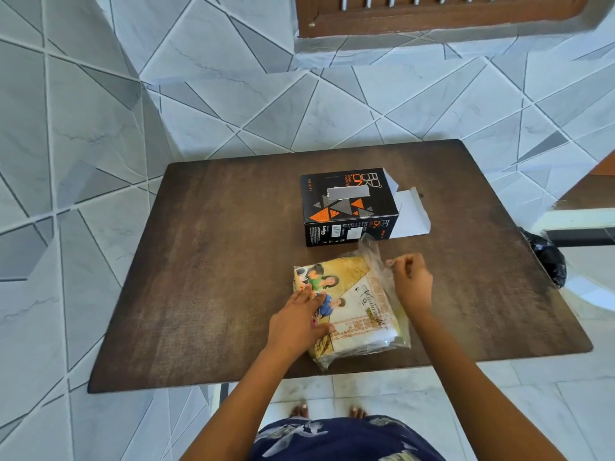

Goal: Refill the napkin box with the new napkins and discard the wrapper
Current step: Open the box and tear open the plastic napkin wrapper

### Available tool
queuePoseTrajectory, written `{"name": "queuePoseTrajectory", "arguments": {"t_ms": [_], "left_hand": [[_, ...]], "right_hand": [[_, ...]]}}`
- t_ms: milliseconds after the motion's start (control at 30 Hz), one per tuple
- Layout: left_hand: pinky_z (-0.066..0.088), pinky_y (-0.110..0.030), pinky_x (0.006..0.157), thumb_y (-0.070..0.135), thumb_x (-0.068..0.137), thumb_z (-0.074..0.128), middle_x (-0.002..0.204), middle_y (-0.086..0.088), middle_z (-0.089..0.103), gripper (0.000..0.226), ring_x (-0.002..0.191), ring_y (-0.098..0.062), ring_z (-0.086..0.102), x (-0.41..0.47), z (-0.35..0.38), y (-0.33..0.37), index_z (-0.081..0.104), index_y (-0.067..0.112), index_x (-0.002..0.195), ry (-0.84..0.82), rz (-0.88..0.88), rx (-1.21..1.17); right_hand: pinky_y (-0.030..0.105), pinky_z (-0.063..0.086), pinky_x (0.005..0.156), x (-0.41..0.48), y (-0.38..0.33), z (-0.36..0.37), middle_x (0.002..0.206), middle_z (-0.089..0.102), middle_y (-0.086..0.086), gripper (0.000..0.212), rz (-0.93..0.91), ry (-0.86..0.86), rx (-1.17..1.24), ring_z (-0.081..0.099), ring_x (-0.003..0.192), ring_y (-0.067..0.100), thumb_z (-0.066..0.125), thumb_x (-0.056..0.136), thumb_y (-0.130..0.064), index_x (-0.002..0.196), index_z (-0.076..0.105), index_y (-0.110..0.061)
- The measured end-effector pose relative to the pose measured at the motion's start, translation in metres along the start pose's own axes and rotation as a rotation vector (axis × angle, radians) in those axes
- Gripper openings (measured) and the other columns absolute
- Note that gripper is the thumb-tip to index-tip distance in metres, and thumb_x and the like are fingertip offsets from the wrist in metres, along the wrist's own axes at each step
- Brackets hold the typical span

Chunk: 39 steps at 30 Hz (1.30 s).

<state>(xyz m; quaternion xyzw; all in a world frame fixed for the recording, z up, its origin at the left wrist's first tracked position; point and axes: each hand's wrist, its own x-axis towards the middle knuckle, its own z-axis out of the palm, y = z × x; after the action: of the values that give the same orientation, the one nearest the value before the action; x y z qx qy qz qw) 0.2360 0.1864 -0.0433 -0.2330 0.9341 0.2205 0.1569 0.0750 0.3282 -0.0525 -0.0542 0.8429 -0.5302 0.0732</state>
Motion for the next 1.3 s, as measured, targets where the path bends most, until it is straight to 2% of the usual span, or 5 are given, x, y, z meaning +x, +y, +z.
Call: {"name": "queuePoseTrajectory", "arguments": {"t_ms": [300,467,700,1133,1300], "left_hand": [[0.033,-0.038,0.110,0.056,0.083,0.056,0.158,0.009,0.013,0.073,0.146,-0.012,0.014,0.012,-0.010,0.004,0.023,0.036,0.145,-0.013,0.014,0.057],[0.033,-0.039,0.111,0.053,0.083,0.058,0.158,0.006,0.017,0.073,0.145,-0.014,0.018,0.019,-0.016,0.008,0.025,0.033,0.145,-0.035,0.015,0.102],[0.024,-0.043,0.114,0.048,0.087,0.053,0.158,0.000,0.016,0.063,0.145,-0.022,0.017,0.021,-0.007,0.019,0.032,0.028,0.143,0.057,-0.004,0.047],[0.030,-0.045,0.114,0.047,0.088,0.053,0.159,0.003,0.012,0.063,0.147,-0.018,0.012,0.024,0.000,0.022,0.029,0.029,0.144,0.030,-0.031,0.041],[0.029,-0.041,0.113,0.044,0.089,0.053,0.159,0.004,0.011,0.062,0.147,-0.018,0.011,0.022,0.002,0.025,0.029,0.030,0.145,0.045,-0.047,0.012]], "right_hand": [[0.048,0.054,0.084,0.019,0.028,-0.051,0.096,0.071,0.019,0.015,0.300,0.387,0.091,0.067,0.087,0.032,0.044,0.093,-0.015,0.096,0.055,-0.006],[0.027,0.044,0.066,0.002,0.019,-0.047,0.095,0.069,0.015,0.021,0.011,0.176,-0.217,0.061,0.075,0.024,0.051,0.091,-0.020,0.102,0.060,-0.003],[0.033,0.052,0.071,-0.007,0.022,-0.044,0.104,0.069,0.010,0.034,0.026,0.066,-0.374,0.065,0.088,0.027,0.066,0.080,-0.024,0.111,0.060,-0.011],[0.024,0.051,0.066,0.009,0.015,-0.068,0.074,0.063,0.001,0.004,0.030,-0.080,-0.050,0.058,0.069,0.014,0.068,0.079,-0.007,0.080,0.065,-0.010],[0.031,0.053,0.068,0.012,0.019,-0.072,0.085,0.068,0.006,0.029,0.074,-0.221,0.137,0.057,0.075,0.019,0.055,0.082,0.009,0.079,0.065,-0.017]]}}
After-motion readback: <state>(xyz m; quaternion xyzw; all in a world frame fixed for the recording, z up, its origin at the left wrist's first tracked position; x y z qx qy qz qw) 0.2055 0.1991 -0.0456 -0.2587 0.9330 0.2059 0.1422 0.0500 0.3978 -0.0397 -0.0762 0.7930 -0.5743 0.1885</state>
